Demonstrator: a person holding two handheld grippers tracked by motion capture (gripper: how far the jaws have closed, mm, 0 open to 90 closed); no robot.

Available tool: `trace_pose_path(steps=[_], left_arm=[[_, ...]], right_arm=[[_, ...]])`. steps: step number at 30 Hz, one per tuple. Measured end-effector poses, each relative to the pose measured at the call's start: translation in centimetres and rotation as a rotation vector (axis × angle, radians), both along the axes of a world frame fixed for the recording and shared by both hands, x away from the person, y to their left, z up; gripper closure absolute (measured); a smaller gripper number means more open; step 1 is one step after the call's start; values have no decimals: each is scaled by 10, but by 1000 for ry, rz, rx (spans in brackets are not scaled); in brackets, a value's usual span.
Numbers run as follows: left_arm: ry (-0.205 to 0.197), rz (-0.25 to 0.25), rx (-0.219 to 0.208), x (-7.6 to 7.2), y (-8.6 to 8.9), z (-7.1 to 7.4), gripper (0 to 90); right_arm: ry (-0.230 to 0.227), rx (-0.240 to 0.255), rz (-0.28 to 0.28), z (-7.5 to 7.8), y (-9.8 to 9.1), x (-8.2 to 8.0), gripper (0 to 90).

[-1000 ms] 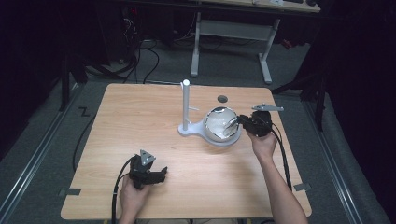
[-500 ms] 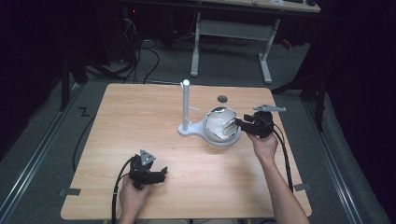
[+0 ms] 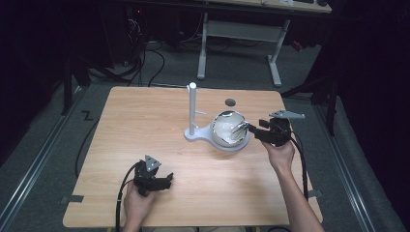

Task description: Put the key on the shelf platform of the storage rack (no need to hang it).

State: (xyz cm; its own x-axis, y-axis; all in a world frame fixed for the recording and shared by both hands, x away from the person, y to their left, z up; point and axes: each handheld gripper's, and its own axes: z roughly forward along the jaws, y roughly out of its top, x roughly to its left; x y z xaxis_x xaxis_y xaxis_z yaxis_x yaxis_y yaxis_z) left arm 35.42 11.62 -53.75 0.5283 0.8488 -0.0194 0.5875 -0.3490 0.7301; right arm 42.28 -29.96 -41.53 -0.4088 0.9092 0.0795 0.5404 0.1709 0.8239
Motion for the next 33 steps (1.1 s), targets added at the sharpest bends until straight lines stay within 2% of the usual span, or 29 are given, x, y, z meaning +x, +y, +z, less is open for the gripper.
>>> trace_pose_path(steps=[6, 10, 15, 18, 22, 33], left_arm=[[0, 0, 0, 0, 0, 0, 156], [0, 0, 0, 0, 0, 0, 156], [0, 0, 1, 0, 0, 0, 156], [0, 0, 1, 0, 0, 0, 156], [0, 0, 1, 0, 0, 0, 156], [-1, 0, 1, 0, 0, 0, 156]], right_arm=[[-13, 15, 5, 5, -3, -9, 454], [-1, 19, -6, 1, -9, -14, 453], [1, 48, -24, -1, -19, -21, 454], [7, 43, -31, -3, -24, -25, 454], [-11, 56, -38, -1, -30, -31, 455], [-24, 80, -59, -6, -44, -48, 456]])
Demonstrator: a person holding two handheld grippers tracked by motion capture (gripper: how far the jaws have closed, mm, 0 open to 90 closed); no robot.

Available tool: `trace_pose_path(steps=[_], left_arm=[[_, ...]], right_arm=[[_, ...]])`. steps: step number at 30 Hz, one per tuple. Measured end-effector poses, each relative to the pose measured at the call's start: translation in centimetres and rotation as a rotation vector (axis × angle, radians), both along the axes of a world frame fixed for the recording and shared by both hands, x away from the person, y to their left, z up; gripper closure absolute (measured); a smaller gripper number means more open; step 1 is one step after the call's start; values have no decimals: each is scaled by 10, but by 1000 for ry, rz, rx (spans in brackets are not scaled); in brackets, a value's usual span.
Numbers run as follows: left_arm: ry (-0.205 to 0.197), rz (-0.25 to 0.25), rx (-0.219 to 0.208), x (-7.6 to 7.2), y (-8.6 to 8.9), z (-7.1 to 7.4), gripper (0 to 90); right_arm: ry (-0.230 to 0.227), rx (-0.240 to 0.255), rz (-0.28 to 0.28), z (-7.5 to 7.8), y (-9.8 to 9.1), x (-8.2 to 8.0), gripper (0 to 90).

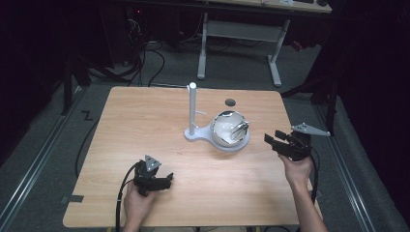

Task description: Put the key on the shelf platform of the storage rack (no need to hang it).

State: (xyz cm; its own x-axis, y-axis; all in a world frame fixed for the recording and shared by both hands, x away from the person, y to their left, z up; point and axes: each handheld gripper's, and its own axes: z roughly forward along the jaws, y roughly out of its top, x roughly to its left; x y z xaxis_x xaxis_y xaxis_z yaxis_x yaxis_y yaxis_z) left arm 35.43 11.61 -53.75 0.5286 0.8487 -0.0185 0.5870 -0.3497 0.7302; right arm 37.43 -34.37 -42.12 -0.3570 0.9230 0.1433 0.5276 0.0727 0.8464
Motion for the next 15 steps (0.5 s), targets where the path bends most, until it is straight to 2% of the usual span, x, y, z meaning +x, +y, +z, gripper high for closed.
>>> trace_pose_path(steps=[15], left_arm=[[0, 0, 0, 0, 0, 0, 156]], right_arm=[[-5, 13, -9, -6, -8, -19, 459]])
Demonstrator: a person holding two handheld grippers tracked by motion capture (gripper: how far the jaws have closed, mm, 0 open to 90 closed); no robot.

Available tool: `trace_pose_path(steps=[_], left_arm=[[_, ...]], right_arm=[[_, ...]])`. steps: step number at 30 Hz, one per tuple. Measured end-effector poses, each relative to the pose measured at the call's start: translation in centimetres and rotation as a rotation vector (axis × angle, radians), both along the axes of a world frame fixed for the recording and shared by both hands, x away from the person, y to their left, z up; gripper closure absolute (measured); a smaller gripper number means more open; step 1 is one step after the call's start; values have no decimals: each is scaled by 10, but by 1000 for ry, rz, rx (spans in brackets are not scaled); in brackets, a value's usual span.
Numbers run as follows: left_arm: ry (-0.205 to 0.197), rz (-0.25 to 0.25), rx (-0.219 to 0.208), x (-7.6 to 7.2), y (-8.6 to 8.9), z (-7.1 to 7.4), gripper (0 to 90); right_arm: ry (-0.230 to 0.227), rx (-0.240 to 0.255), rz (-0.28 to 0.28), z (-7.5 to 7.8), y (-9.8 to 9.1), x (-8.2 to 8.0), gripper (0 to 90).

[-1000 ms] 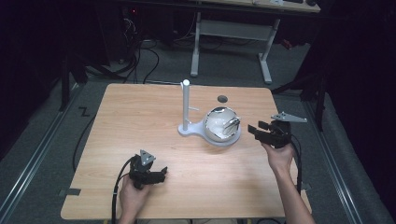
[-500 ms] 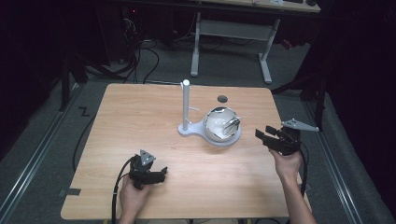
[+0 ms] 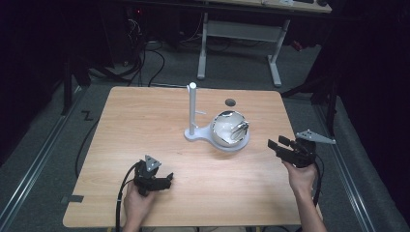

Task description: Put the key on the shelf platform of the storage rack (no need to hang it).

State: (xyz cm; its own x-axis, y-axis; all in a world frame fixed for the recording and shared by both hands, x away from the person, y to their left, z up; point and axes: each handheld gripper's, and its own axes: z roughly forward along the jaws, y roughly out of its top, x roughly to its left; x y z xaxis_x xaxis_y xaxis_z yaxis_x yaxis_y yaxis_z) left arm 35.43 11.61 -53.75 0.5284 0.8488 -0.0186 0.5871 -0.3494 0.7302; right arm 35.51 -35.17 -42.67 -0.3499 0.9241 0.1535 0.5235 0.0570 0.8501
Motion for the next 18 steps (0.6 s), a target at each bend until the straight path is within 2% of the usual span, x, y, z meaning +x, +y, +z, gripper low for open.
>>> trace_pose_path(steps=[18], left_arm=[[0, 0, 0, 0, 0, 0, 156]], right_arm=[[-7, 18, 18, -8, -1, -23, 459]])
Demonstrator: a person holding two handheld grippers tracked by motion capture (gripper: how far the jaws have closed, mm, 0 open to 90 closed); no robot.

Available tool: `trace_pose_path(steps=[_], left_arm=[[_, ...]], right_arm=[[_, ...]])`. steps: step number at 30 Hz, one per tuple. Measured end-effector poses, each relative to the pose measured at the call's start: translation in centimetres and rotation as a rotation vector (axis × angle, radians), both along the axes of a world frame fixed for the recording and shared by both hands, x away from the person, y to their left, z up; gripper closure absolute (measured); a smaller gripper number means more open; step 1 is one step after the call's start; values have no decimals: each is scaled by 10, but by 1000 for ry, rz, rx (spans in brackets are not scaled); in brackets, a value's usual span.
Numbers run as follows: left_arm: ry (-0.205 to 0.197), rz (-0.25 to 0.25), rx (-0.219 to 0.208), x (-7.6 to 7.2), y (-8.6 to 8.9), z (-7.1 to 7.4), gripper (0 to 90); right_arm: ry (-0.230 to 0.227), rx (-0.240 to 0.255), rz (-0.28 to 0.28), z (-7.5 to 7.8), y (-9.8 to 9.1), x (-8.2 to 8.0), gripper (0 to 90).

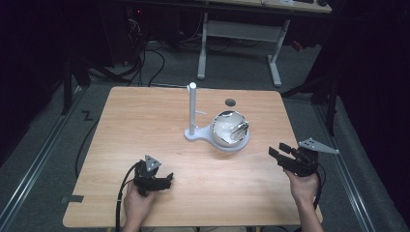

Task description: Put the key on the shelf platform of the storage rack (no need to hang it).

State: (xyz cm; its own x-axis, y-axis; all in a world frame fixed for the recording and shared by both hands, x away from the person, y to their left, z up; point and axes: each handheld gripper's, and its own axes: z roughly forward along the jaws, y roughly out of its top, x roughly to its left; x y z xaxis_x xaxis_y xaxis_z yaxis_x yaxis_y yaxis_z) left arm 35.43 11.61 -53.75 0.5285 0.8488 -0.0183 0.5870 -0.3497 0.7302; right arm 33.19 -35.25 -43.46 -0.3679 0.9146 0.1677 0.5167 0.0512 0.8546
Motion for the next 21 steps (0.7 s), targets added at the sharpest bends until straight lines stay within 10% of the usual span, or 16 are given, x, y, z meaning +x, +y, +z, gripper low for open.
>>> trace_pose_path(steps=[21], left_arm=[[0, 0, 0, 0, 0, 0, 156]], right_arm=[[30, 0, 33, -23, 10, -14, 460]])
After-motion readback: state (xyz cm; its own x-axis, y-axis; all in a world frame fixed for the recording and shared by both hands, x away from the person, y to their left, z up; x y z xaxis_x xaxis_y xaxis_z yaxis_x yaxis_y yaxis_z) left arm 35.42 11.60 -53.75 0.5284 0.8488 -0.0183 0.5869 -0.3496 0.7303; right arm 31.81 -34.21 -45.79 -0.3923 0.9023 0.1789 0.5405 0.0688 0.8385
